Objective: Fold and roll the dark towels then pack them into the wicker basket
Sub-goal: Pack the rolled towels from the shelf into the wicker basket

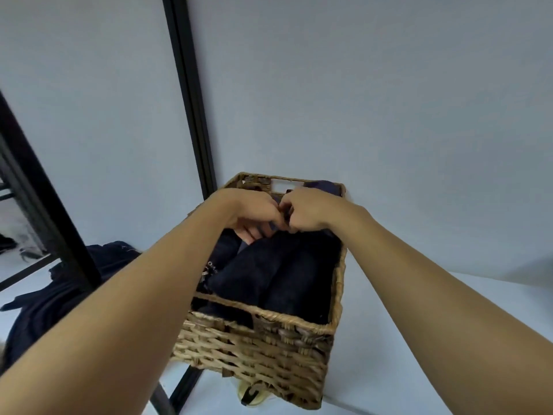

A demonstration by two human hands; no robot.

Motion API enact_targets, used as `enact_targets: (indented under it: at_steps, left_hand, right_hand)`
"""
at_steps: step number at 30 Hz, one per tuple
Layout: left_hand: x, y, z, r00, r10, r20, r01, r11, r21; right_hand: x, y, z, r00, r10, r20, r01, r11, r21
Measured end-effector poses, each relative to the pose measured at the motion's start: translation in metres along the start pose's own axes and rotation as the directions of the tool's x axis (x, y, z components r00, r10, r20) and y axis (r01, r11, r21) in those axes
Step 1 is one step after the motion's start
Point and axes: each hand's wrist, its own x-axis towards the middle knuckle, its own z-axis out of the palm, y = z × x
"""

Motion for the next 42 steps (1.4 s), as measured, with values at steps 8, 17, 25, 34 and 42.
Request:
enact_targets:
  at_steps: [8,17,25,34,42]
  left_hand:
    - [-0.030,-0.036,-0.009,0.987,0.057,-0.153,-0.075,0.990,-0.119]
    - [-0.034,-0.046,0.006,0.982,0.100,-0.159,-0.120,0.985,-0.125]
    - [-0.047,-0.072,-0.013,0.986,0.025,-0.167,-0.062,0.974,-0.219]
    - [-0.044,-0.080,-0.009,0.994,-0.072,-0.084,0.076,0.996,0.041]
    - [-0.036,-0.056,0.005,0.996,-0.084,-0.019,0.085,0.914,0.398]
  right_hand:
    - [0.019,-0.034,0.015,0.995,-0.010,-0.099,0.008,1.000,-0.025]
    - [0.015,-0.039,0.005,0.988,0.037,0.150,0.006,0.961,-0.277]
    - [0.027,-0.046,0.013,0.993,-0.115,0.026,0.117,0.988,-0.097]
    - [0.029,-0.040,0.029,0.966,-0.258,-0.018,0.258,0.966,0.026]
    - [0.022,-0.035,0.039,0.968,-0.201,0.153,0.219,0.969,-0.115]
